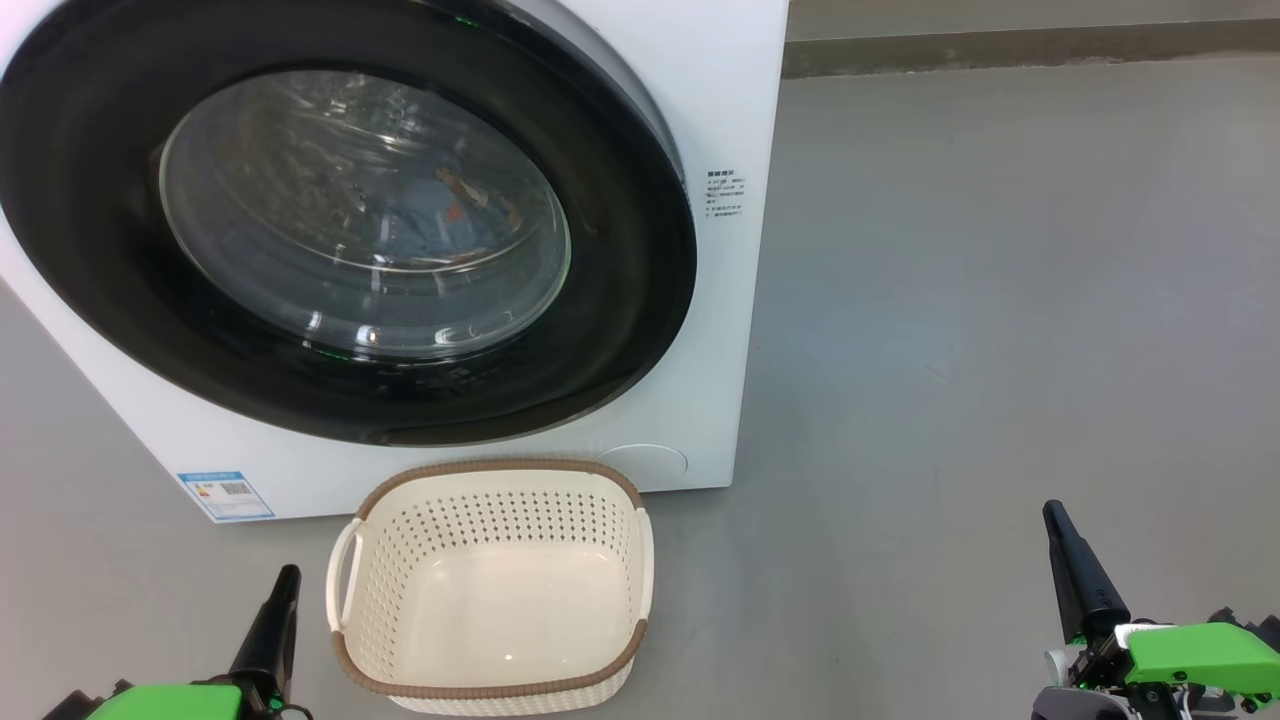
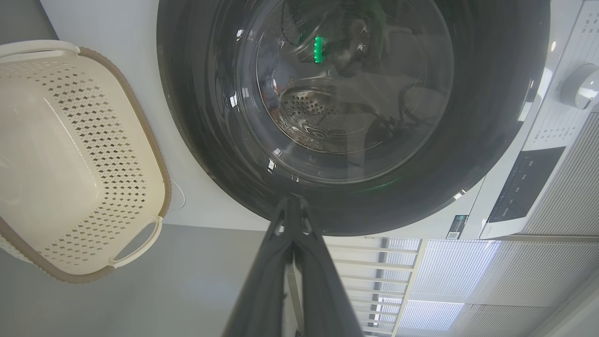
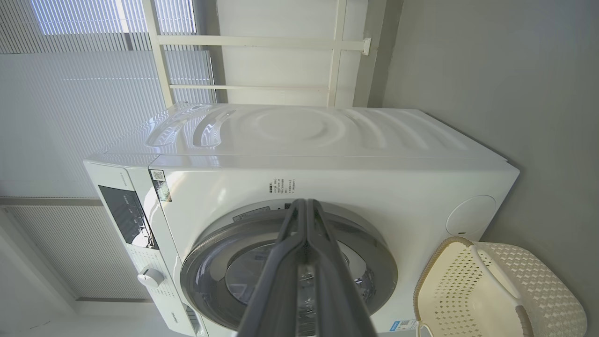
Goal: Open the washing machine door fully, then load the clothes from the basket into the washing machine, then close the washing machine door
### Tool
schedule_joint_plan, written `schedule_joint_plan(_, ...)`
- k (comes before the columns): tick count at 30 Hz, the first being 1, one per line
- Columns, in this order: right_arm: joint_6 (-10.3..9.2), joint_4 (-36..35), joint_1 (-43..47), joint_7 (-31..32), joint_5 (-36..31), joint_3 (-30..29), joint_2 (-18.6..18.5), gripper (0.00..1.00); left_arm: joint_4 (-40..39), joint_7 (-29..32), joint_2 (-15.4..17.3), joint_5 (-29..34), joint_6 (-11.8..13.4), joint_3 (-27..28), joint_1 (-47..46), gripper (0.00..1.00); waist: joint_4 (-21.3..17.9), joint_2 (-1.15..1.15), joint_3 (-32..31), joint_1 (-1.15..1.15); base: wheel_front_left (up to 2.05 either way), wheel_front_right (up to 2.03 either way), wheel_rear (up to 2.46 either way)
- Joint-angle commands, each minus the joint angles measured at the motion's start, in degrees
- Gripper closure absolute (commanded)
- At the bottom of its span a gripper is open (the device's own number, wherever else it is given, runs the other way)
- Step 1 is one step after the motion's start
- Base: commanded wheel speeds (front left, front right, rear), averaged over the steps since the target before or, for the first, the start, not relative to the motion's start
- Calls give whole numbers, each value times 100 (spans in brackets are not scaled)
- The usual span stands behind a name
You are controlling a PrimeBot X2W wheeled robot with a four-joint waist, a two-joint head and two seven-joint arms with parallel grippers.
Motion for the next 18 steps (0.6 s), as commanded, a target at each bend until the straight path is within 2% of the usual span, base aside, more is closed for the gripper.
schedule_joint_plan(1, 9, -146, -162, 21, 16, 112, -8, 100, -164, 24, 70, -51, -16, 201, -239, 100, 0, 0, 0, 0, 0, 0, 0)
schedule_joint_plan(18, 9, -146, -164, 29, 7, 102, 0, 100, -164, 28, 67, -46, -16, 206, -239, 100, 0, 0, 0, 0, 0, 0, 0)
